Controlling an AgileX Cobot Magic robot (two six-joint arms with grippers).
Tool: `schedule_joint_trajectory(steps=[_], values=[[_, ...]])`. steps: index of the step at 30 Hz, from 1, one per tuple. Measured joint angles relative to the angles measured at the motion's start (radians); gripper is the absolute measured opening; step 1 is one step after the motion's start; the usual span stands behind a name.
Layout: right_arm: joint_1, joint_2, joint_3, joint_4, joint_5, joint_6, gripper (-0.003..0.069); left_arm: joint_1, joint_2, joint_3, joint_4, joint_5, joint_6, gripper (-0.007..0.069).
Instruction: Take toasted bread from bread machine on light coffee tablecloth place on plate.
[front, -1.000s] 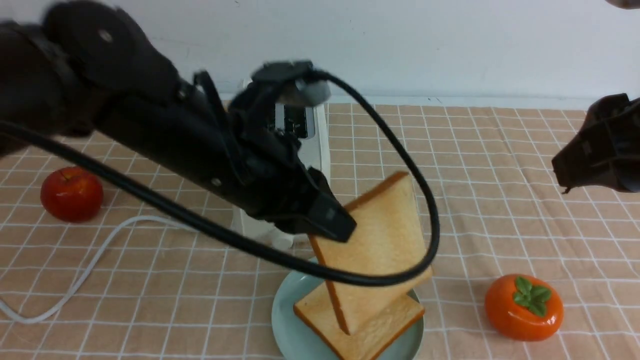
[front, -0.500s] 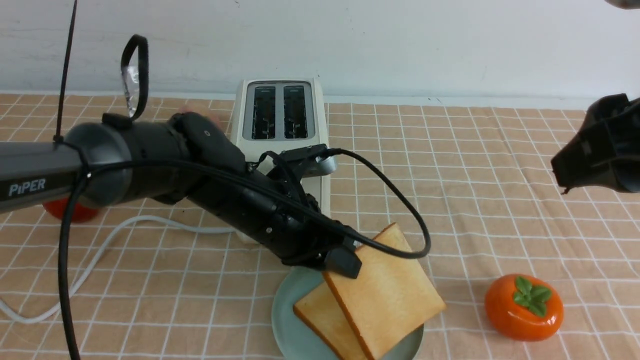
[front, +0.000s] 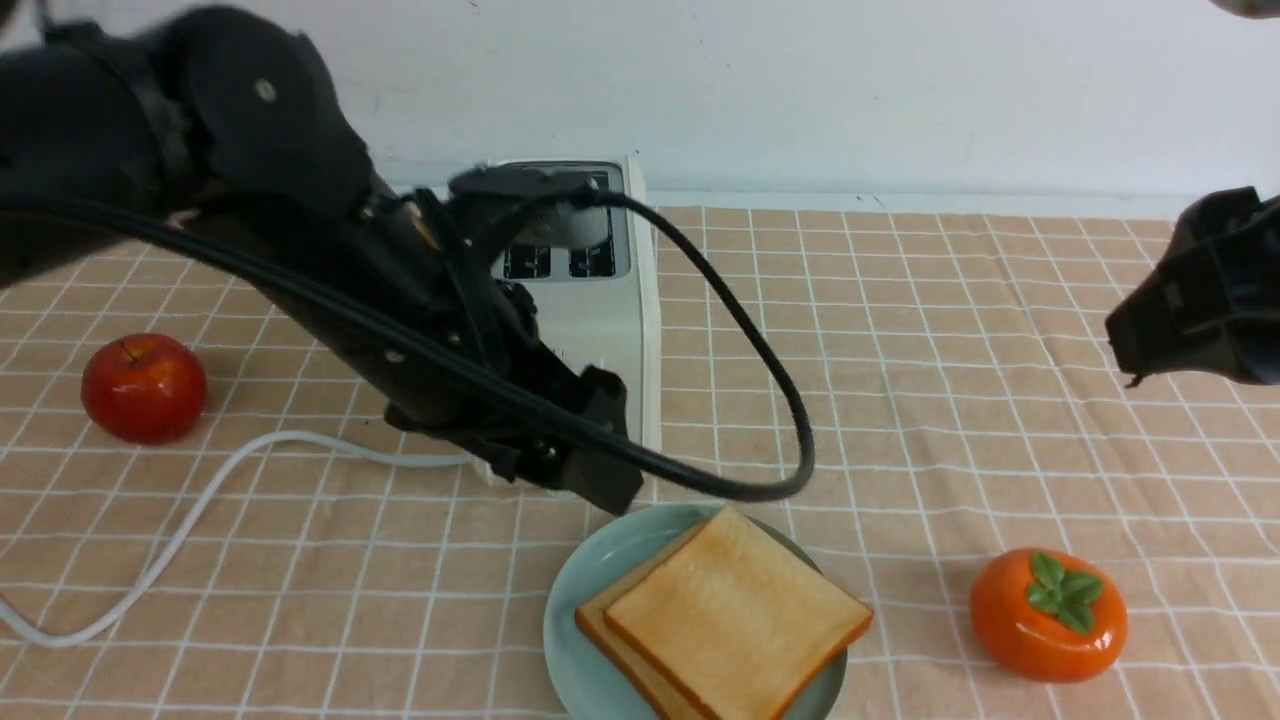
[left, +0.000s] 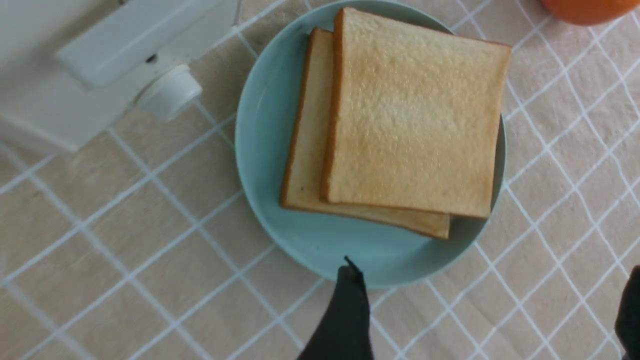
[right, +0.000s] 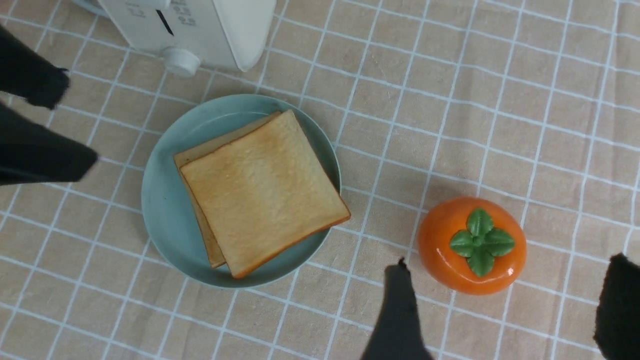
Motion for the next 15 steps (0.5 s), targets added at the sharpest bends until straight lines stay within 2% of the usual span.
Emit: schedule_joint_trajectory(steps=[1, 2, 5, 7, 10, 12, 13, 15], values=[[0.000, 0.000, 0.000, -0.008, -0.004, 0.000, 0.0465, 0.000, -0.033, -0.017, 0.043, 0.030, -0.049, 0.0627], [0.000, 0.000, 0.000, -0.008, -0.004, 0.000, 0.0461, 0.000, -0.033, -0.020, 0.043, 0.030, -0.049, 0.0627], [0.000, 0.000, 0.000, -0.068, -0.031, 0.011, 0.0358, 0.000, -0.156, -0.044, 0.223, 0.116, -0.264, 0.0552], [0.000, -0.004, 0.000, -0.093, -0.045, 0.031, 0.0250, 0.000, -0.222, -0.044, 0.325, 0.148, -0.389, 0.0505], [0.000, -0.053, 0.035, -0.104, -0.108, 0.058, 0.0047, 0.000, -0.347, -0.040, 0.467, 0.164, -0.504, 0.0402], [0.000, -0.113, 0.091, -0.110, -0.171, 0.081, -0.0007, 0.000, -0.414, -0.021, 0.498, 0.166, -0.534, 0.0345], [0.000, -0.142, 0.130, -0.120, -0.205, 0.095, -0.0016, 0.000, -0.466, 0.000, 0.507, 0.168, -0.545, 0.0298], [0.000, -0.181, 0.175, -0.137, -0.240, 0.108, -0.0019, 0.000, -0.511, 0.021, 0.510, 0.168, -0.559, 0.0266]])
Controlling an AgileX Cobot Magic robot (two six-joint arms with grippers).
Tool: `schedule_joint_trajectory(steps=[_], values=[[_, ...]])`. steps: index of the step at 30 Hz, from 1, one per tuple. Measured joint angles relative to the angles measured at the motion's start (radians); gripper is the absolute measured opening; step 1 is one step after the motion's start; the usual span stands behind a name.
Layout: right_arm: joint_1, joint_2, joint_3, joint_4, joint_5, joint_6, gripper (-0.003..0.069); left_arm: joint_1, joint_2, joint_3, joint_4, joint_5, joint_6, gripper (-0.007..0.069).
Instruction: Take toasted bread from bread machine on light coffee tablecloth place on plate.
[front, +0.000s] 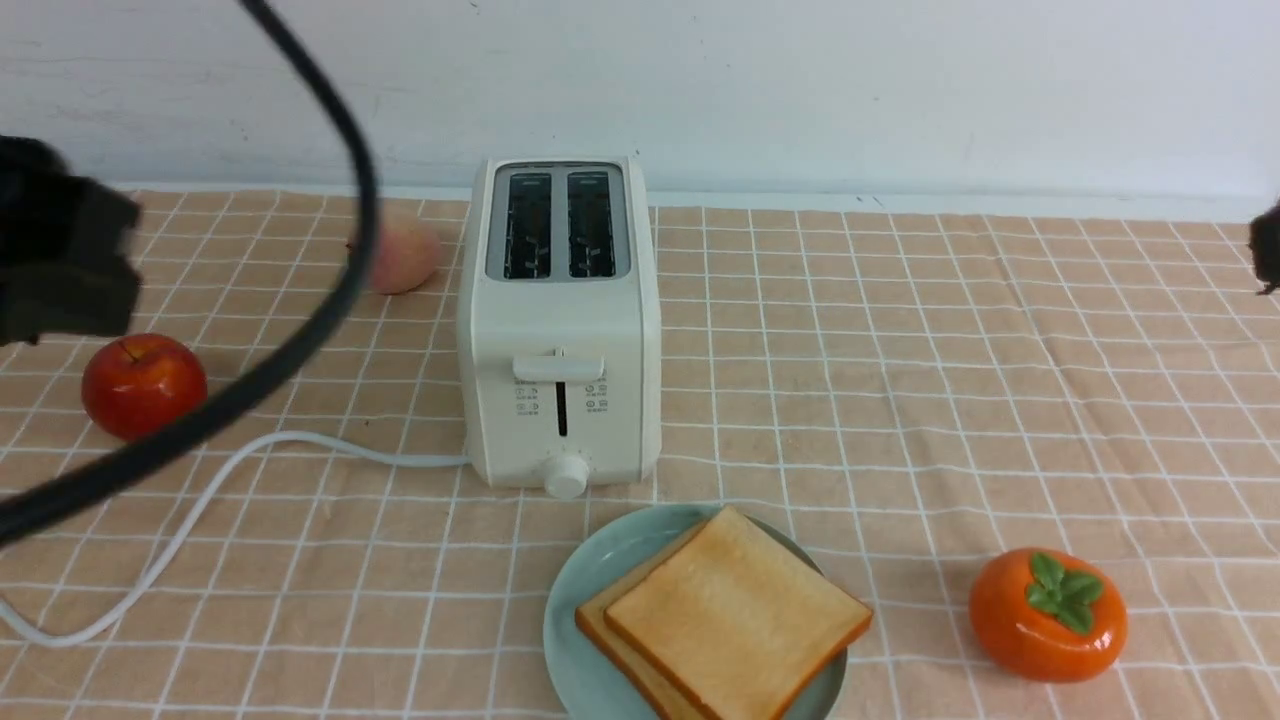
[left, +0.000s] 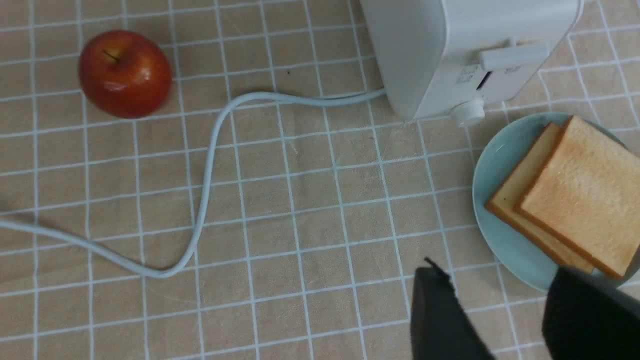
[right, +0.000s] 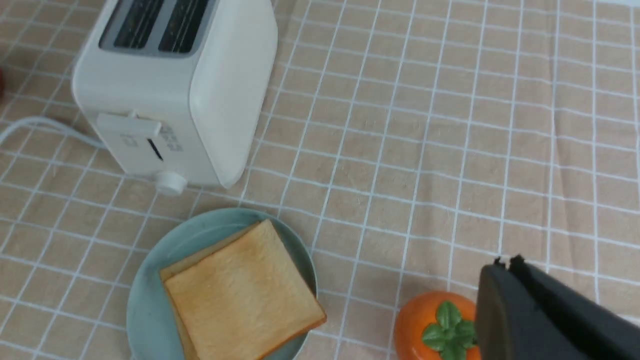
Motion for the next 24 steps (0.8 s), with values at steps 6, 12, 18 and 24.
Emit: schedule_joint_trajectory(steps=[6, 12, 18, 24], values=[[0.000, -0.286, 0.423, -0.173, -0.255, 0.101, -0.0019, 0.000, -0.324, 0.230, 0.004, 0.000, -0.104, 0.0022], [0.000, -0.517, 0.787, -0.203, -0.471, 0.278, -0.0018, 0.000, -0.597, 0.525, -0.022, 0.000, -0.252, -0.0014], [0.000, -0.684, 0.954, -0.245, -0.544, 0.349, -0.0018, 0.000, -0.768, 0.698, -0.083, -0.041, -0.352, -0.0014], [0.000, -0.743, 0.972, -0.310, -0.554, 0.353, -0.0015, 0.000, -0.787, 0.709, -0.083, -0.136, -0.355, -0.0014]])
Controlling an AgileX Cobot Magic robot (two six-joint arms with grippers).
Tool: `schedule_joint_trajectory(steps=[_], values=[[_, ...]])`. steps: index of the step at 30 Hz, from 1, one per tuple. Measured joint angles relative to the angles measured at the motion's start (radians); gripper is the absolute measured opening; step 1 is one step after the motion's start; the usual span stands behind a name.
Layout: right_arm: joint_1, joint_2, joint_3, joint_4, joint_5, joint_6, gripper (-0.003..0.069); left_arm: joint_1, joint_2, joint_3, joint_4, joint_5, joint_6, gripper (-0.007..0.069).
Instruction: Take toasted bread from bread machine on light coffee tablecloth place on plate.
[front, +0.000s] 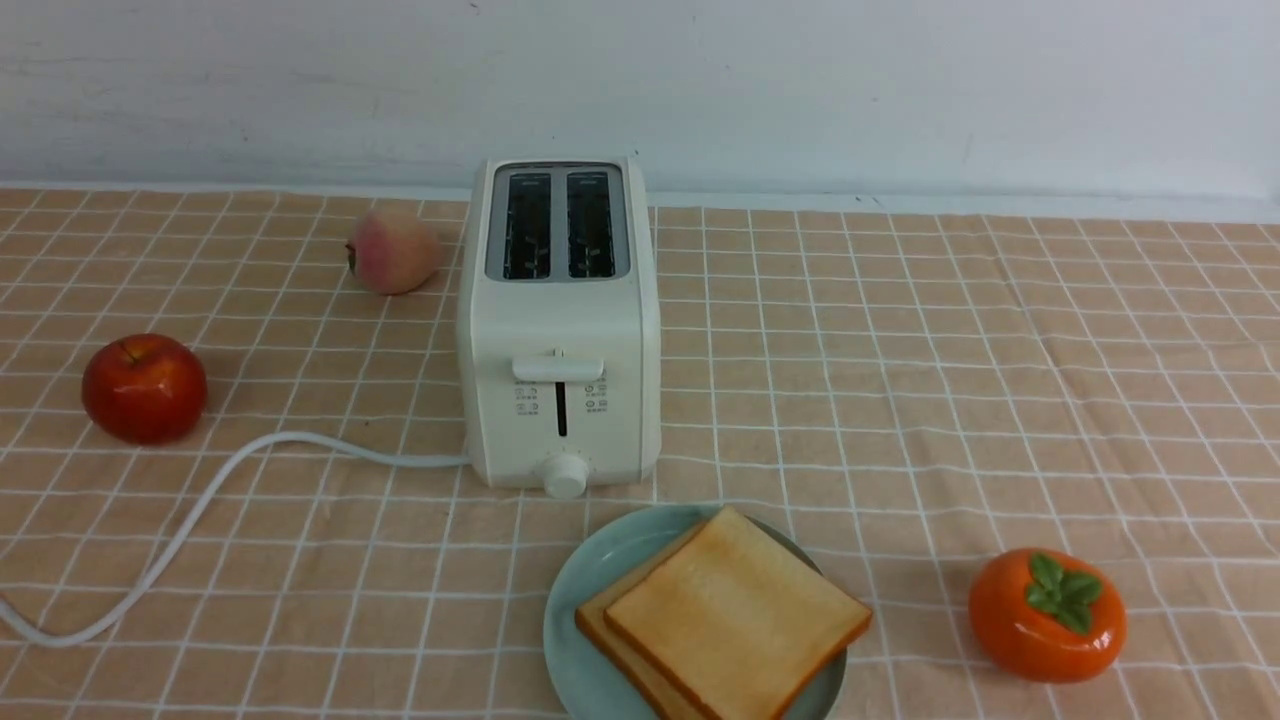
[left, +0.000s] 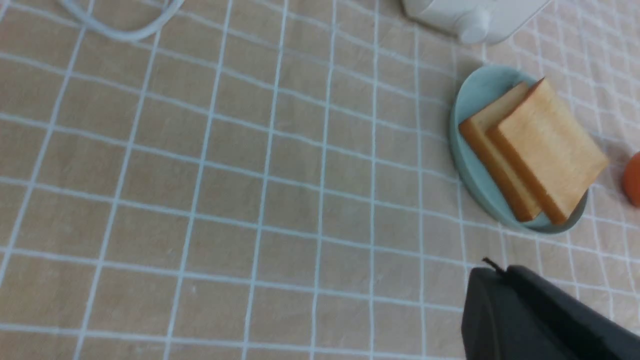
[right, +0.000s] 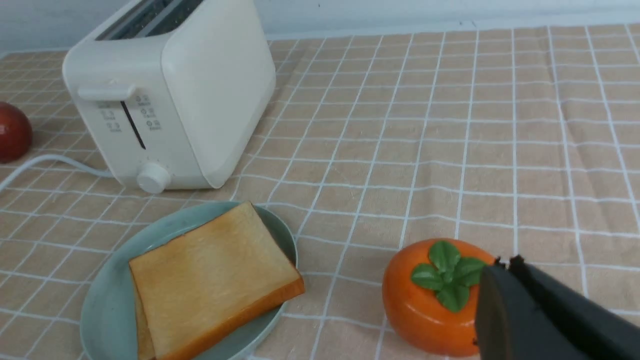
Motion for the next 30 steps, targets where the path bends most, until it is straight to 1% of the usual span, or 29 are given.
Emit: schedule_joint_trajectory(steps=[3, 16, 19, 21, 23, 24, 26, 30], values=[[0.000, -0.003, 0.000, -0.021, 0.000, 0.000, -0.0014, 0.000, 0.000, 0.003, 0.000, -0.035, 0.000, -0.0014], [0.000, -0.003, 0.000, -0.024, -0.001, 0.000, -0.0002, 0.000, 0.000, 0.003, 0.000, -0.035, 0.000, -0.0014], [0.000, -0.003, 0.000, -0.024, -0.001, 0.001, 0.0000, 0.000, 0.000, 0.003, 0.043, -0.036, 0.000, -0.0014], [0.000, -0.003, 0.000, -0.024, -0.001, 0.001, 0.0001, 0.000, 0.000, 0.013, 0.117, -0.054, 0.000, -0.0014], [0.000, -0.003, 0.000, -0.024, -0.001, 0.001, 0.0002, 0.000, -0.001, 0.053, 0.208, -0.126, 0.000, -0.0014], [0.000, -0.003, 0.000, -0.024, -0.001, 0.001, 0.0003, 0.000, -0.002, 0.077, 0.228, -0.170, 0.000, -0.0014], [0.000, -0.003, 0.000, -0.024, -0.002, 0.001, 0.0003, 0.001, -0.013, 0.156, 0.290, -0.332, 0.000, -0.0014], [0.000, -0.003, 0.000, -0.025, -0.002, 0.002, 0.0008, 0.024, -0.052, 0.272, 0.342, -0.566, 0.001, -0.0014]])
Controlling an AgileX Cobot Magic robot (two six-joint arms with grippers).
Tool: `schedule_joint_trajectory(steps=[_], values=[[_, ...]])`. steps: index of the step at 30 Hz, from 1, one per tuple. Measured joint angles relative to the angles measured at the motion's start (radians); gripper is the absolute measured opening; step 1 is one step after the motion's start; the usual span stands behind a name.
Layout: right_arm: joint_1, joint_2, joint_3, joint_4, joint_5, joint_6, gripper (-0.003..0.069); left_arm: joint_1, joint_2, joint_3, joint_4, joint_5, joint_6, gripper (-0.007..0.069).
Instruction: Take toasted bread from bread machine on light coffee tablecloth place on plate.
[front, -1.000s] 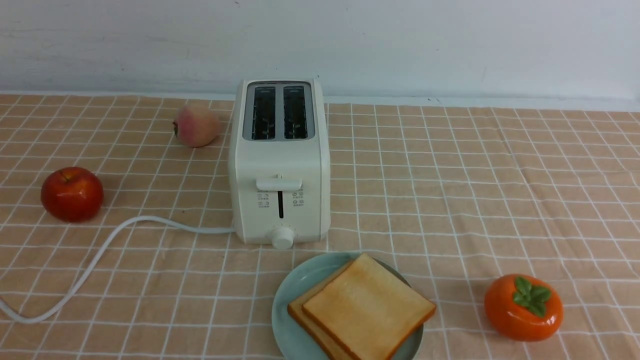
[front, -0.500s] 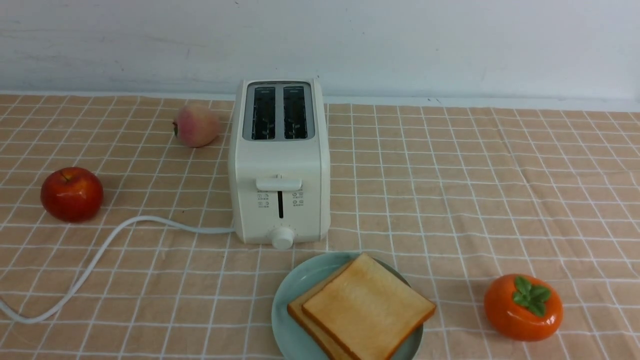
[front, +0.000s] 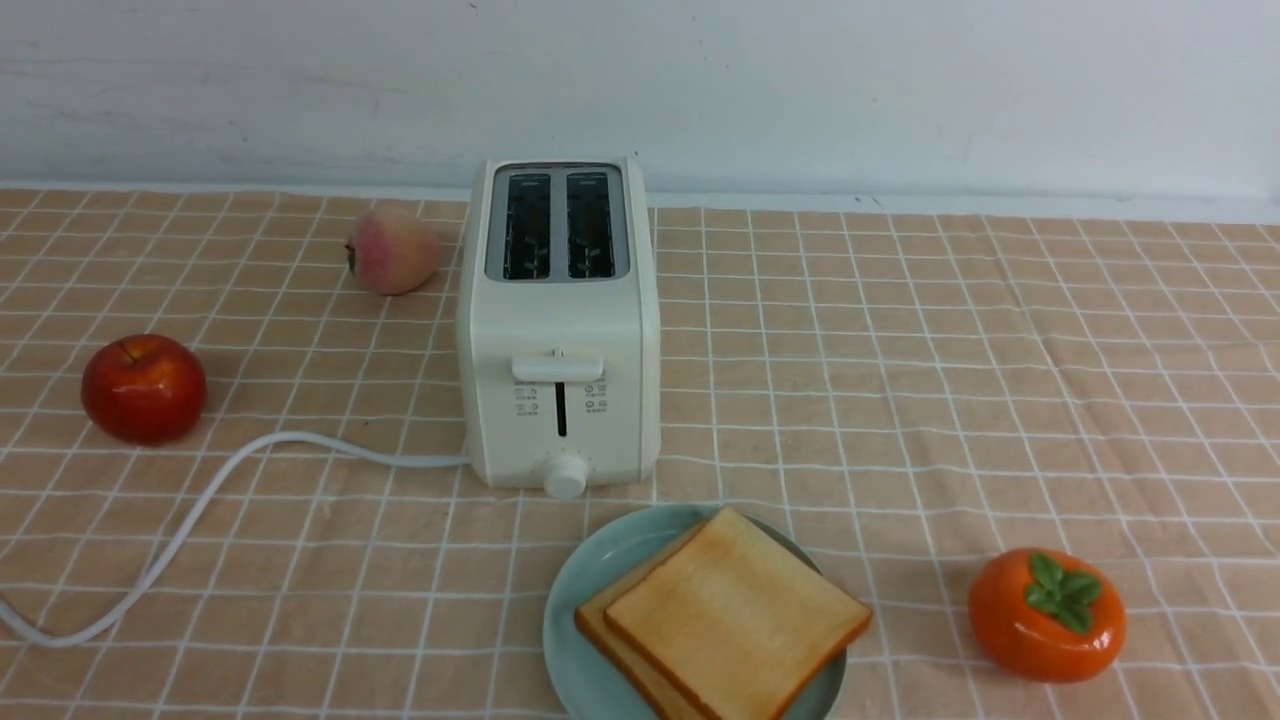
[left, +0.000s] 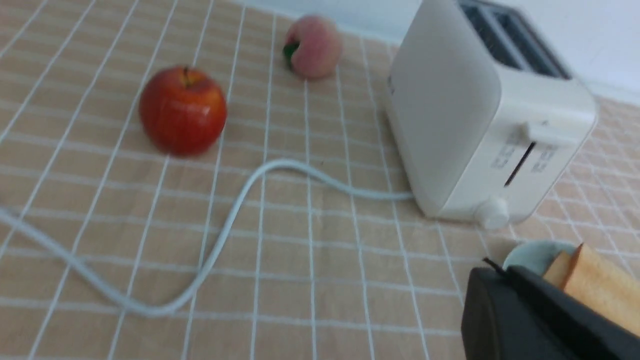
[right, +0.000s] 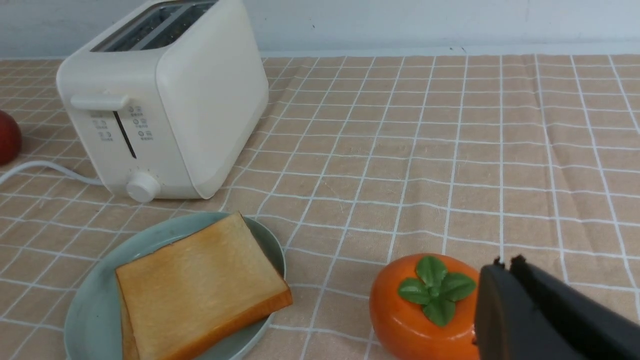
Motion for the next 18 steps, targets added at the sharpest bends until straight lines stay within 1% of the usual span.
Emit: schedule_joint_trajectory(steps=[1, 3, 6, 7, 8, 11, 15, 18], values=[[0.000, 0.000, 0.000, 0.000, 0.000, 0.000, 0.0010, 0.026, -0.022, 0.034, -0.002, -0.053, 0.007, -0.0014], [0.000, 0.000, 0.000, 0.000, 0.000, 0.000, 0.0013, 0.074, -0.056, 0.068, -0.023, -0.089, 0.021, -0.0014], [0.000, 0.000, 0.000, -0.002, 0.000, 0.000, 0.0015, 0.165, -0.107, 0.118, -0.078, -0.108, 0.082, -0.0014], [0.000, 0.000, 0.000, -0.002, 0.000, 0.000, 0.0015, 0.181, -0.109, 0.127, -0.082, -0.111, 0.087, -0.0014], [0.000, 0.000, 0.000, -0.002, 0.000, 0.000, 0.0017, 0.233, -0.124, 0.162, -0.109, -0.120, 0.127, -0.0014], [0.000, 0.000, 0.000, -0.002, 0.000, 0.000, 0.0022, 0.329, -0.149, 0.249, -0.179, -0.146, 0.207, -0.0014], [0.000, 0.000, 0.000, -0.002, -0.001, 0.000, 0.0025, 0.401, -0.169, 0.361, -0.237, -0.157, 0.263, -0.0014], [0.000, 0.000, 0.000, -0.002, -0.001, 0.001, 0.0027, 0.410, -0.169, 0.397, -0.247, -0.143, 0.276, -0.0013]])
